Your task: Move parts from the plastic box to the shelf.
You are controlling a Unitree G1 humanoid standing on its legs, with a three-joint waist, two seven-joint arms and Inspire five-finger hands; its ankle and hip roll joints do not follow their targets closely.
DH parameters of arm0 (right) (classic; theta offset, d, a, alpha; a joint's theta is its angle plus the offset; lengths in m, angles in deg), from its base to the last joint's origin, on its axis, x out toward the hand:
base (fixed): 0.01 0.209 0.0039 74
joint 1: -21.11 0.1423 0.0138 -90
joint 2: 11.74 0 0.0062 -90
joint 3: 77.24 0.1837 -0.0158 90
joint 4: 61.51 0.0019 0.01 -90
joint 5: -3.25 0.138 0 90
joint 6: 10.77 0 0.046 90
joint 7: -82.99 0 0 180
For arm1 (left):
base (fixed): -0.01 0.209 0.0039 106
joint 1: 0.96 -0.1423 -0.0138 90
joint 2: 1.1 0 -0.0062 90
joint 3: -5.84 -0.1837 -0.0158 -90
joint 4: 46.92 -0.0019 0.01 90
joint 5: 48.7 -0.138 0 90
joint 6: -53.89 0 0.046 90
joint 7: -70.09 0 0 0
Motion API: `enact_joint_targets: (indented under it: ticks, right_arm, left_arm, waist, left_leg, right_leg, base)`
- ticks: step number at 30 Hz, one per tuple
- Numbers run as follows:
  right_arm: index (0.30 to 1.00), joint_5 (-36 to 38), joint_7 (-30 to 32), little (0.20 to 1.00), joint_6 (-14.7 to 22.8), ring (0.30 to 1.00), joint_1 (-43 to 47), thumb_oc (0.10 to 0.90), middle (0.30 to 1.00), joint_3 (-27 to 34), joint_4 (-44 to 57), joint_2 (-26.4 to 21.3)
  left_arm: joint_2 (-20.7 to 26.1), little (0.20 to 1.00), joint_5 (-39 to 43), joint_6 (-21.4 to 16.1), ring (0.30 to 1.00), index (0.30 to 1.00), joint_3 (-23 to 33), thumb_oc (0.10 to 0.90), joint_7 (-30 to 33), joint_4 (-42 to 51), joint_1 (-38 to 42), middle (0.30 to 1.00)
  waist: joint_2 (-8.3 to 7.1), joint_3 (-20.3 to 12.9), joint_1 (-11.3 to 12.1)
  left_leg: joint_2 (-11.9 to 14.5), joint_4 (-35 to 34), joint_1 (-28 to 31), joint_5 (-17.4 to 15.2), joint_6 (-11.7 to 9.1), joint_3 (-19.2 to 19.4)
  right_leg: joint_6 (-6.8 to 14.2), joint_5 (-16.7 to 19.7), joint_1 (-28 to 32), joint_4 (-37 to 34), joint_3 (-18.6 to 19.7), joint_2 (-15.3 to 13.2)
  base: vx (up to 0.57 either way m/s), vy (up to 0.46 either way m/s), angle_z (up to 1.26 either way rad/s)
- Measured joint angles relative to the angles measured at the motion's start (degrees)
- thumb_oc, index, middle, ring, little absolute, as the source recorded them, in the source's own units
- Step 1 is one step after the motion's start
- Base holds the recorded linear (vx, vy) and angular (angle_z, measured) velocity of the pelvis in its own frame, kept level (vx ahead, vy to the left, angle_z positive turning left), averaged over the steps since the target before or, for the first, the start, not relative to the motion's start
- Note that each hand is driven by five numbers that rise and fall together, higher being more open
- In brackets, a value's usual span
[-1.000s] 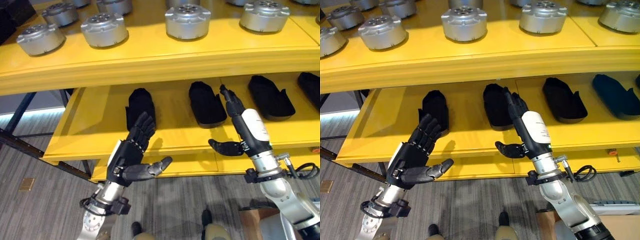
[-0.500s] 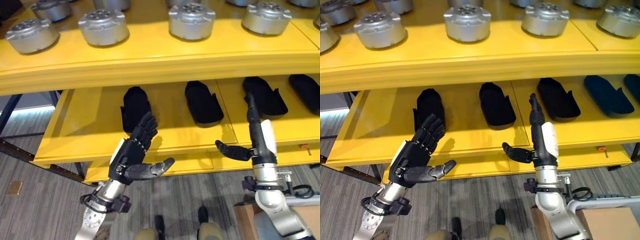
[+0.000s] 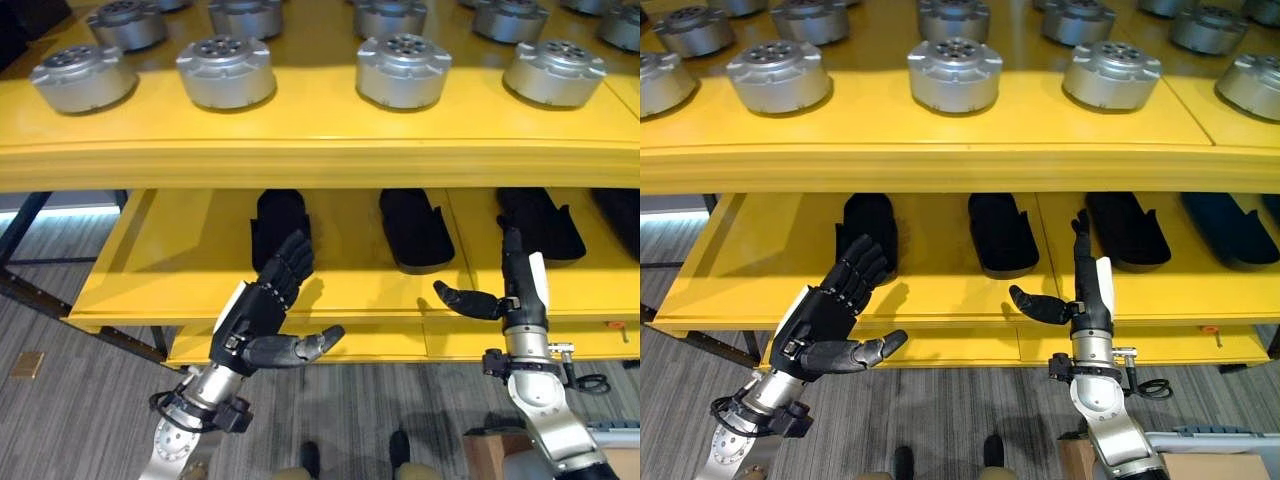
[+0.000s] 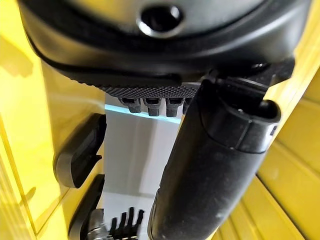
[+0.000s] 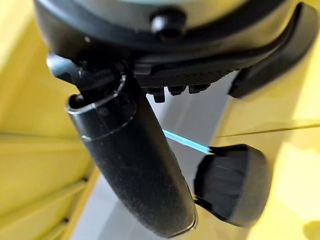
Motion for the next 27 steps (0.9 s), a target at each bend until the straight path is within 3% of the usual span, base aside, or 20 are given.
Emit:
enact_joint_targets:
  ticks: [7, 10, 13, 17, 19, 25, 27]
  right_arm:
    - [1.000, 0.51, -0.47, 1.000, -1.44, 1.000, 3.10, 0.900, 1.000, 0.28, -8.78, 0.93]
    - [1.000, 6.05, -2.15, 1.000, -1.48, 1.000, 6.56, 0.900, 1.000, 0.33, -10.53, 0.84]
    - [1.000, 13.29, -5.38, 1.000, -0.44, 1.000, 11.07, 0.900, 1.000, 0.53, -13.85, 0.67]
    - [1.000, 14.70, -5.59, 1.000, -0.71, 1.000, 16.77, 0.900, 1.000, 1.49, -17.57, -0.06]
    - [1.000, 14.64, -5.70, 1.000, -0.70, 1.000, 16.96, 0.900, 1.000, 1.44, -17.56, -0.11]
    - [1.000, 14.59, -4.45, 1.000, -0.93, 1.000, 17.64, 0.900, 1.000, 1.53, -18.08, -0.15]
    - [1.000, 14.61, -4.24, 1.000, -0.96, 1.000, 19.84, 0.900, 1.000, 1.49, -22.48, -0.13]
  left_arm:
    - [0.77, 1.000, 0.08, 3.52, 1.000, 1.000, 1.10, 0.900, -2.15, -0.06, -0.41, 1.000]
    - [1.59, 1.000, 0.11, 3.55, 1.000, 1.000, 1.12, 0.900, -2.40, 0.03, -0.36, 1.000]
    - [1.70, 1.000, 2.14, 3.79, 1.000, 1.000, 1.00, 0.900, -3.81, -0.02, 1.26, 1.000]
    - [1.63, 1.000, 2.29, 4.13, 1.000, 1.000, -0.05, 0.900, -4.00, -0.16, 4.37, 1.000]
    - [1.63, 1.000, 2.29, 4.25, 1.000, 1.000, -0.05, 0.900, -4.04, -0.34, 4.20, 1.000]
    - [1.65, 1.000, 2.24, 4.27, 1.000, 1.000, -0.06, 0.900, -4.54, -0.59, 4.42, 1.000]
    - [1.69, 1.000, 2.25, 4.27, 1.000, 1.000, -0.07, 0.900, -4.53, -0.60, 4.99, 1.000]
  waist:
    - [0.11, 0.03, 2.60]
    - [0.85, 0.05, 3.11]
    - [2.53, 0.66, 3.94]
    - [6.34, 3.35, 4.55]
    - [6.90, 3.96, 4.75]
    - [6.32, 4.79, 4.76]
    - [6.33, 4.80, 4.86]
  left_leg:
    - [0.82, 0.63, -0.66, 0.41, -0.64, -1.75]
    - [1.39, -0.85, -1.53, 1.78, -0.94, -2.63]
    - [1.90, -0.74, -4.94, 3.42, -1.59, -4.30]
    - [1.82, -0.96, -7.04, 4.63, -1.67, -5.55]
    - [1.85, -0.97, -7.02, 4.62, -1.68, -5.59]
    - [1.73, -1.01, -6.72, 4.55, -1.68, -5.53]
    - [1.67, -0.99, -6.56, 4.56, -1.67, -5.51]
  right_leg:
    - [-0.77, 0.25, 1.44, -1.69, -1.53, 0.30]
    - [-1.31, 1.39, 1.23, -3.41, -2.34, 1.08]
    - [-1.96, 2.32, -1.30, -3.64, -3.78, 1.79]
    - [-2.12, 3.04, -2.84, -3.62, -4.92, 2.11]
    - [-2.11, 3.01, -2.82, -3.63, -4.97, 2.15]
    - [-2.08, 2.89, -2.55, -3.63, -4.94, 2.02]
    - [-2.06, 2.88, -2.38, -3.62, -4.95, 1.96]
  base:
    - [0.07, -0.145, 0.14]
    - [-0.07, -0.081, 0.13]
    - [-0.12, -0.064, 0.22]
    - [-0.06, -0.028, 0.15]
    - [0.01, -0.030, 0.06]
    - [0.05, -0.016, 0.00]
    - [0.04, -0.009, 0.00]
